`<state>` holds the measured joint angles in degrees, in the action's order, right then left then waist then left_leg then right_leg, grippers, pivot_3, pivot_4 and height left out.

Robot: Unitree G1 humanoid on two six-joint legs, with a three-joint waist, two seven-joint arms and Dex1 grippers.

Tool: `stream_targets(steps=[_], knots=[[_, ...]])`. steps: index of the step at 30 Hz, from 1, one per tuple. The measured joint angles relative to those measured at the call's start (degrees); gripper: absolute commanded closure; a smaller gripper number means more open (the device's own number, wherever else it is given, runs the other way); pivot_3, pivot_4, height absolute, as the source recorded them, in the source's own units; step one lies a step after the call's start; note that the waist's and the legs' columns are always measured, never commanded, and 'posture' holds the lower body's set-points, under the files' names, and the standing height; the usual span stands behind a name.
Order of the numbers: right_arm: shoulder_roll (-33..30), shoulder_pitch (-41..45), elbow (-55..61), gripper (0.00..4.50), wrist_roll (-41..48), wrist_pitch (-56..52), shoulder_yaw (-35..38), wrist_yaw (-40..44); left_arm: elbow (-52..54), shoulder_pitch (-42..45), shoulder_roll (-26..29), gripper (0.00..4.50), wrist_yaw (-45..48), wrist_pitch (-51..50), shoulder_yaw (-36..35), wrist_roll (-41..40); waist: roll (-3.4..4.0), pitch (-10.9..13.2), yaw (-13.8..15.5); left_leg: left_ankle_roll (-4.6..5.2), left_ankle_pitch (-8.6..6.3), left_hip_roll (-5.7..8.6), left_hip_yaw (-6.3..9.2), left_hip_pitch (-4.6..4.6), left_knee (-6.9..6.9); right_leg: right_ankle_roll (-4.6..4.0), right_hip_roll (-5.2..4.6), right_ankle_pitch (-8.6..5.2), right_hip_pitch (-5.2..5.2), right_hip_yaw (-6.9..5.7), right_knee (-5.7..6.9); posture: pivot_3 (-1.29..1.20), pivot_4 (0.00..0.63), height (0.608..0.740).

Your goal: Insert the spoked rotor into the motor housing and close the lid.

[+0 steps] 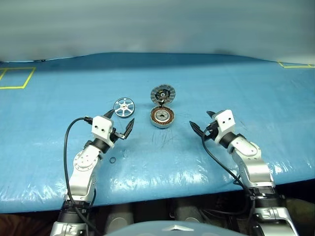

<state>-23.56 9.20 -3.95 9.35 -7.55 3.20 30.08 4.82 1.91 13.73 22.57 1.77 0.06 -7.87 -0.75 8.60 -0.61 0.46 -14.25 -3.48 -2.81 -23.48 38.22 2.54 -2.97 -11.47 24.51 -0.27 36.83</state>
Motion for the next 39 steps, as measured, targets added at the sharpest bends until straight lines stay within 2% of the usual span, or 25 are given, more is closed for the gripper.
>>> stream_targets(steps=[39], knots=[[0.0,0.0,0.0,0.0,1.2,0.0,0.0,1.3,-0.1,0.0,0.1,0.0,1.2,0.0,0.0,-0.1,0.0,0.0,0.0,0.0,0.0,0.0,0.0,0.0,0.0,0.0,0.0,0.0,0.0,0.0,0.0,0.0,0.15,0.74]])
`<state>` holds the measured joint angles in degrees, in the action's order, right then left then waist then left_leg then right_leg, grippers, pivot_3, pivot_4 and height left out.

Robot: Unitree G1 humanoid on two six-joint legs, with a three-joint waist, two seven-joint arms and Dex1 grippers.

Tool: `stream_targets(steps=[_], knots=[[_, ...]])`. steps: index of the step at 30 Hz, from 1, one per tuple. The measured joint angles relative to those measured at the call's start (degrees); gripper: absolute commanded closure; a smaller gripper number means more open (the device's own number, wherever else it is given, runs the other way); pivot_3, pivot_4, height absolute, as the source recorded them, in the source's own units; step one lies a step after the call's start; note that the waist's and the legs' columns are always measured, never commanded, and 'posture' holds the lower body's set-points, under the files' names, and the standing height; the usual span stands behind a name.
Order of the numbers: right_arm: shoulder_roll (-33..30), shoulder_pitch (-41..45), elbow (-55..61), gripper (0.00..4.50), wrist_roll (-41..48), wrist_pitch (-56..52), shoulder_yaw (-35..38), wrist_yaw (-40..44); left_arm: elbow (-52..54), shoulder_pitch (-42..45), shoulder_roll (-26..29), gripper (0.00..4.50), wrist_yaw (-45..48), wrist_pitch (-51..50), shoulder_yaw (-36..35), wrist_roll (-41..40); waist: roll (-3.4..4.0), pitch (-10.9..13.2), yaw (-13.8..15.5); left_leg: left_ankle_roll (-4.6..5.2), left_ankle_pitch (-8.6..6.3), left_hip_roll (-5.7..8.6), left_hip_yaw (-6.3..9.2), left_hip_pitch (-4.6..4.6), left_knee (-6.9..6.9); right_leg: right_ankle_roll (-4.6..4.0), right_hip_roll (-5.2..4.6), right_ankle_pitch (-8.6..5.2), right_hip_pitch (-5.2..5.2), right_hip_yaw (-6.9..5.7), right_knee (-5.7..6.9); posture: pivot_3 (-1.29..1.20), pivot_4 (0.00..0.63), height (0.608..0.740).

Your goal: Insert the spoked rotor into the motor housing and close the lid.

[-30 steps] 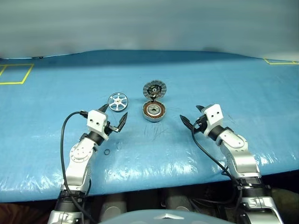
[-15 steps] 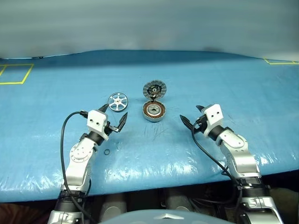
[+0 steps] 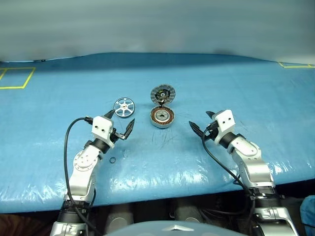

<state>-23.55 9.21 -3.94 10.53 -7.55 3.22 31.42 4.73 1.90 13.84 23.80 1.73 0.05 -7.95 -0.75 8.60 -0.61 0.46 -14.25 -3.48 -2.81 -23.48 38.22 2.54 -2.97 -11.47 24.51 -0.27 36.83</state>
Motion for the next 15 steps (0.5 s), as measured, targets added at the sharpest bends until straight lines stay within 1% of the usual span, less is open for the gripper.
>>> stream_targets(steps=[7,11,15], knots=[[0.0,0.0,0.9,0.0,2.2,-0.5,-0.1,3.5,0.1,-0.3,1.0,0.0,2.0,-0.5,0.0,-1.0,0.0,0.0,0.0,0.0,0.0,0.0,0.0,0.0,0.0,0.0,0.0,0.0,0.0,0.0,0.0,0.0,0.15,0.74],[-2.1,-0.4,4.4,0.0,3.3,-2.6,-1.5,7.3,2.1,-2.7,4.6,0.0,7.4,-3.8,1.0,-3.6,0.0,0.0,-0.1,0.0,0.0,-0.01,0.0,0.0,-0.02,-0.03,0.0,-0.02,0.02,0.0,0.01,0.0,0.15,0.74],[-5.5,0.6,7.4,0.0,2.6,-4.3,-4.9,11.1,3.3,-3.7,7.4,0.0,10.3,-6.5,2.4,-3.8,0.01,0.0,0.0,0.0,0.0,-0.01,-0.01,0.02,0.03,0.01,0.0,-0.08,0.01,0.0,0.03,0.0,0.15,0.74]])
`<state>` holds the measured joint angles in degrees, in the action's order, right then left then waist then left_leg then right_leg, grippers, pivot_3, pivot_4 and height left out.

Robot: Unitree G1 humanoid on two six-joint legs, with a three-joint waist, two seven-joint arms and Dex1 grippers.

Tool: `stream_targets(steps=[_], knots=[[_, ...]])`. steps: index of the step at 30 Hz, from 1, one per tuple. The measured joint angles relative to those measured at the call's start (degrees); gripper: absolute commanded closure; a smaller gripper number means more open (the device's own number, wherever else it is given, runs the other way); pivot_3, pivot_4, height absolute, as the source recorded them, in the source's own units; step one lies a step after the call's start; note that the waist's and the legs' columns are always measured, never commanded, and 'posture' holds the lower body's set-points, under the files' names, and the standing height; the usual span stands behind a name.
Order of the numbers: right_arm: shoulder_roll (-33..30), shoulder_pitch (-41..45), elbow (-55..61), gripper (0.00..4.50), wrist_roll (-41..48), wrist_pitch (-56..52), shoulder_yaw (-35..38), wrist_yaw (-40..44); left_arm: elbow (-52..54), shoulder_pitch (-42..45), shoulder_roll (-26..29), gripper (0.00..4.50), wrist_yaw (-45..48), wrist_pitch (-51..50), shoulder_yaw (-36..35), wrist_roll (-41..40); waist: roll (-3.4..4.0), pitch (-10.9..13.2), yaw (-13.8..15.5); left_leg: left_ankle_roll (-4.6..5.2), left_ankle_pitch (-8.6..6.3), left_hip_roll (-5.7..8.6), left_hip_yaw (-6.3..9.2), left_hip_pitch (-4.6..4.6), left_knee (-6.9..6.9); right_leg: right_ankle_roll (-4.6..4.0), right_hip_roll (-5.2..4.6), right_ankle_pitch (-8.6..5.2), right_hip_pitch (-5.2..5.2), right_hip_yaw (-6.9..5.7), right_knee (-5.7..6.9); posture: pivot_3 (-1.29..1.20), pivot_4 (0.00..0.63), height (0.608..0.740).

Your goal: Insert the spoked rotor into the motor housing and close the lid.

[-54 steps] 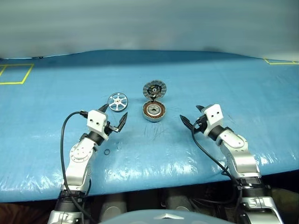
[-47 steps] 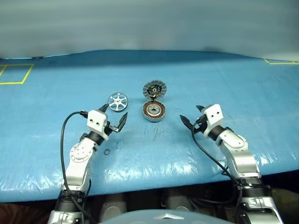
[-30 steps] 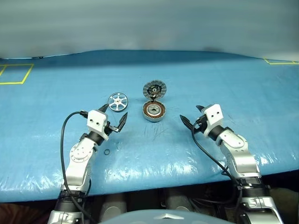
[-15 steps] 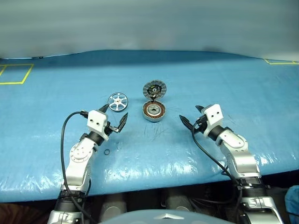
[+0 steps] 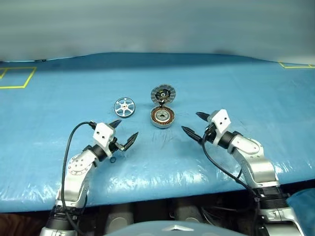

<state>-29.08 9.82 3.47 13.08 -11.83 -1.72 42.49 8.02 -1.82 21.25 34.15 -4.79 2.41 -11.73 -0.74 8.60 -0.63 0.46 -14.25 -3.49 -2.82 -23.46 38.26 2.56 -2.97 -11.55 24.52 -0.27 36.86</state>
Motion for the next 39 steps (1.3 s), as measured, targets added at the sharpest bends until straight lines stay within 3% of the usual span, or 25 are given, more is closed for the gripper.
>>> stream_targets(steps=[7,10,16,35,39], knots=[[-9.6,14.9,-3.1,0.0,-12.9,1.6,-13.2,9.9,0.8,0.4,1.8,0.0,1.5,-2.3,0.5,0.1,0.01,0.0,-0.1,0.05,0.04,-0.02,-0.03,0.03,0.07,0.08,0.02,-0.03,0.01,0.02,0.0,0.0,0.15,0.74],[-9.7,23.3,-10.6,0.0,-19.9,5.5,-20.7,14.5,1.0,0.7,2.0,0.0,1.9,-2.6,0.5,0.2,0.01,0.0,-0.1,0.05,0.04,-0.02,-0.04,0.0,0.04,-0.16,0.04,0.11,0.04,0.02,0.0,0.0,0.15,0.74],[-5.1,34.5,-20.8,0.0,-27.6,12.4,-28.7,19.8,1.3,-0.1,1.5,0.0,0.7,-2.6,0.6,0.6,0.0,0.0,-0.1,0.05,0.04,-0.02,-0.03,-0.04,-0.07,-0.13,0.03,0.14,0.08,0.03,-0.04,0.0,0.15,0.74],[4.1,43.9,-41.2,0.0,-33.7,21.4,-31.4,21.9,3.5,-3.7,0.4,0.0,-2.1,-2.7,1.6,1.6,0.01,0.0,-0.2,0.02,0.06,-0.03,-0.06,0.03,-0.04,-0.16,0.03,0.14,0.05,0.02,0.03,0.0,0.15,0.74],[6.2,46.6,-46.8,0.93,-34.7,23.7,-32.0,23.8,3.5,-3.7,0.4,0.0,-2.4,-2.7,1.6,1.6,0.02,0.0,-0.4,0.02,0.06,-0.04,-0.06,0.11,-0.05,-0.18,0.03,0.13,-0.01,0.02,0.04,0.0,0.15,0.74]])
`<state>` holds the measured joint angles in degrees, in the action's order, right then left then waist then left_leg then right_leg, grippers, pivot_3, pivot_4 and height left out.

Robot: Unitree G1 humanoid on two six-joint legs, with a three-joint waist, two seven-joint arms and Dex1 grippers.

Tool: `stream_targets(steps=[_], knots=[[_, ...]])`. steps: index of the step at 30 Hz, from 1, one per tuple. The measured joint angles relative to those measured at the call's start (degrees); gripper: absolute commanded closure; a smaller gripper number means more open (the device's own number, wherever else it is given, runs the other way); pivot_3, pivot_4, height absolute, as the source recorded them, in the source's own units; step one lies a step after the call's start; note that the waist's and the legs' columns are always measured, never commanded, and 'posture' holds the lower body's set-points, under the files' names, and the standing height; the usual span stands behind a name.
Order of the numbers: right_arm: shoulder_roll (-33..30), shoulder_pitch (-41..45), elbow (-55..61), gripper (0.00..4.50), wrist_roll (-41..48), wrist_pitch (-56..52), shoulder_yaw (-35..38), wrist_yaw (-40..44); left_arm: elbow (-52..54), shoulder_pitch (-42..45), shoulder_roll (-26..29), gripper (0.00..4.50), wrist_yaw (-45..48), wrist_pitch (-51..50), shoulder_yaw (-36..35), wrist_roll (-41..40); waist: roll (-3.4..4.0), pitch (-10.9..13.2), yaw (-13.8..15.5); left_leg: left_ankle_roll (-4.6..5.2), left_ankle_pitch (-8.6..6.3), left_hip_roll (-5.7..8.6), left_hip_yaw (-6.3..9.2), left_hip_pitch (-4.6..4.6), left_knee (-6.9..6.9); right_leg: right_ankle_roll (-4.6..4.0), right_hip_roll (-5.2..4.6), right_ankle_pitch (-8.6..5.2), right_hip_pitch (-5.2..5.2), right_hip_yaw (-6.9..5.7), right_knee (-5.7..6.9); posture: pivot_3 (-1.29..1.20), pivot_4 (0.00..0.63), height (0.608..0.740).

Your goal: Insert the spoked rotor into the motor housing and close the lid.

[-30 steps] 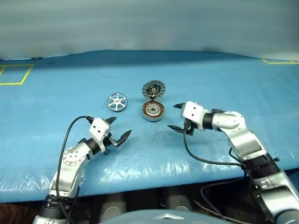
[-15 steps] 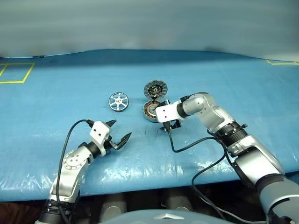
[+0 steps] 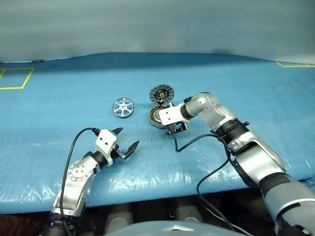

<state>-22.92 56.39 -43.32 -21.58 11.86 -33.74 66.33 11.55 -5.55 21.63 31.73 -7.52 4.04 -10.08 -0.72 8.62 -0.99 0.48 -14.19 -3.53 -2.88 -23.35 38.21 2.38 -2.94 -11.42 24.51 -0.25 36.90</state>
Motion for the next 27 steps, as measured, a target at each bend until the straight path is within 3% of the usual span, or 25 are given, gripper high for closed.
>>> stream_targets(steps=[5,10,14,22,27], knots=[[1.1,1.7,-2.5,2.26,-1.5,2.0,-0.4,-0.4,0.0,-0.5,0.0,0.0,-0.7,0.0,-0.1,0.2,-0.03,0.0,-0.2,0.0,0.0,-0.01,-0.01,0.12,-0.03,-0.04,0.0,-0.02,-0.1,0.0,0.01,0.0,0.15,0.74],[-0.1,-2.0,2.9,2.27,-1.2,1.0,1.7,-1.0,0.2,-1.8,0.0,0.0,-1.0,0.0,-0.2,0.2,-0.04,0.0,-0.2,0.0,0.0,-0.01,0.0,0.11,-0.15,-0.01,0.0,-0.01,-0.06,0.01,0.01,0.0,0.15,0.74],[-1.6,-10.0,15.4,2.27,-0.5,-4.9,4.6,-3.5,0.5,-2.7,0.7,0.0,-0.9,-0.7,-0.4,0.2,-0.03,0.0,0.0,-0.01,0.0,-0.01,-0.02,0.1,-0.24,0.01,0.0,-0.01,0.02,0.01,0.03,0.0,0.15,0.74],[0.7,-27.9,43.9,2.27,1.2,-25.0,7.5,-6.5,1.2,-4.6,5.2,0.0,3.1,-0.5,-2.6,-1.4,-0.03,0.0,-0.1,-0.02,0.0,-0.06,0.0,0.1,-0.23,-0.21,0.03,-0.16,0.04,-0.03,0.04,0.0,0.15,0.74],[3.3,-31.8,53.9,2.27,3.5,-36.0,6.3,-6.3,2.4,-6.0,6.4,0.0,7.0,2.1,-3.5,-3.4,-0.03,0.0,0.1,-0.05,0.02,-0.06,-0.01,0.07,-0.15,-0.18,0.01,-0.17,0.06,-0.03,0.03,0.0,0.15,0.74]])
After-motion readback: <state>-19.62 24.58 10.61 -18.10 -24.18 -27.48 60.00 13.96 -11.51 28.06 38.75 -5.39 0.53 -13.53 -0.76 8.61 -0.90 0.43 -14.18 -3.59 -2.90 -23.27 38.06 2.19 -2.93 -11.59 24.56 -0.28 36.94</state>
